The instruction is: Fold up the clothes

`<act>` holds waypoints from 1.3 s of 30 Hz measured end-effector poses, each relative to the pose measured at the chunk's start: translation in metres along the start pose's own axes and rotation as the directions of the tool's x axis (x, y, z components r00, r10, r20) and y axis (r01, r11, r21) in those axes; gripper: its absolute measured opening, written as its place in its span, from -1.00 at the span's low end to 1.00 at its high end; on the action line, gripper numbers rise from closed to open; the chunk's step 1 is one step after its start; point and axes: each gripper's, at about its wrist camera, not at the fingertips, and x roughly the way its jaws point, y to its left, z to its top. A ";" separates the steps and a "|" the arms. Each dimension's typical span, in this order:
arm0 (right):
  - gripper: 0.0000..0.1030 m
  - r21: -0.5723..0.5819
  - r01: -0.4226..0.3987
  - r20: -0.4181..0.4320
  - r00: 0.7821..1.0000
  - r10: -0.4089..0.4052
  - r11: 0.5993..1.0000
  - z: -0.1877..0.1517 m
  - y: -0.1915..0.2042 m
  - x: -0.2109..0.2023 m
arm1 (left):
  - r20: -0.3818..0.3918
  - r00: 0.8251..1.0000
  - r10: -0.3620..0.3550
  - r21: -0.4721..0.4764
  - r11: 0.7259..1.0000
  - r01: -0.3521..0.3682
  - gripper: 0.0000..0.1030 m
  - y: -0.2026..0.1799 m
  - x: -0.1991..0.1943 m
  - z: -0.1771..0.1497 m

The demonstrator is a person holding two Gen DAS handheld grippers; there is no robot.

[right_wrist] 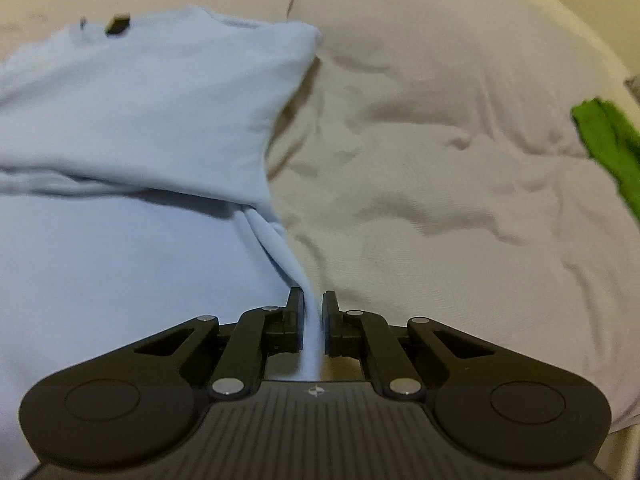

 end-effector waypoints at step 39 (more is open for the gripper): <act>-0.53 0.296 -0.230 0.002 0.971 0.240 0.927 0.035 -0.040 0.042 | -0.045 0.993 0.106 0.339 0.937 -0.084 -0.79 -0.016 -0.005 -0.037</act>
